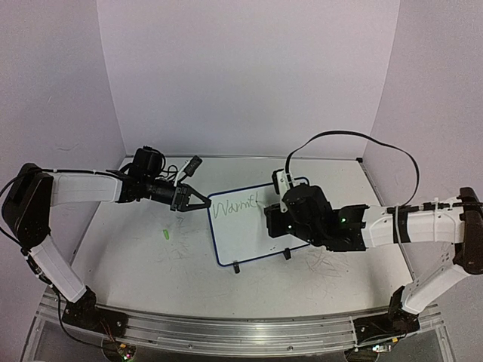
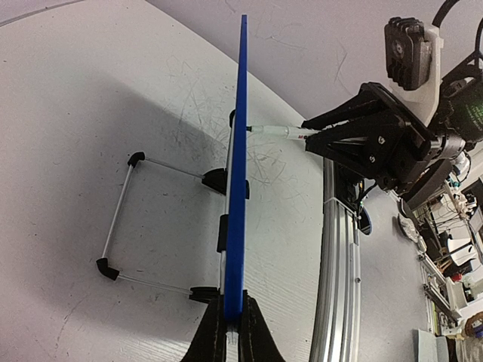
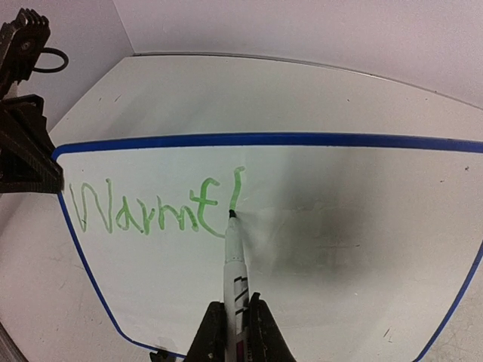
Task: Write a sentence on the whiteboard
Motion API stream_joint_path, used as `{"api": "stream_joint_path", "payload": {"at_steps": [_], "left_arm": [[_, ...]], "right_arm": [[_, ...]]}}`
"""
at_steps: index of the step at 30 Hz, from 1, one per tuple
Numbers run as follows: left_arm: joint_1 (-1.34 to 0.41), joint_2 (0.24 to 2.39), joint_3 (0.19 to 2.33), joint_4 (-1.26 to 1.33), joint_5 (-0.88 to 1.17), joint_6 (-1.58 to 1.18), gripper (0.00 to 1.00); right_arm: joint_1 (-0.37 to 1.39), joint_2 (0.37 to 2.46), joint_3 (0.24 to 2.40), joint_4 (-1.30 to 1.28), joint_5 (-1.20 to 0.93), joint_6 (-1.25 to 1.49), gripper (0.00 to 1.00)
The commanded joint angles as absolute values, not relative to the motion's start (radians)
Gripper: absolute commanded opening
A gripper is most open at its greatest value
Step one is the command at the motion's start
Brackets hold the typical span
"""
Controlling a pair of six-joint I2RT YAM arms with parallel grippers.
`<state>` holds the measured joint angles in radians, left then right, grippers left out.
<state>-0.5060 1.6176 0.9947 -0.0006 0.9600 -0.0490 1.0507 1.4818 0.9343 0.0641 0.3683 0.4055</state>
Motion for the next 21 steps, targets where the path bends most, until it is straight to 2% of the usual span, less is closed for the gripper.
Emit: {"api": "stream_joint_path", "payload": {"at_steps": [1, 21], "left_arm": [[-0.533, 1.616, 1.027, -0.041, 0.977, -0.023, 0.00], [-0.535, 1.616, 1.025, -0.043, 0.976, -0.023, 0.00]], "right_arm": [[1.057, 1.470, 0.914, 0.050, 0.373, 0.433, 0.00], [1.066, 1.474, 0.953, 0.079, 0.415, 0.411, 0.00]]}}
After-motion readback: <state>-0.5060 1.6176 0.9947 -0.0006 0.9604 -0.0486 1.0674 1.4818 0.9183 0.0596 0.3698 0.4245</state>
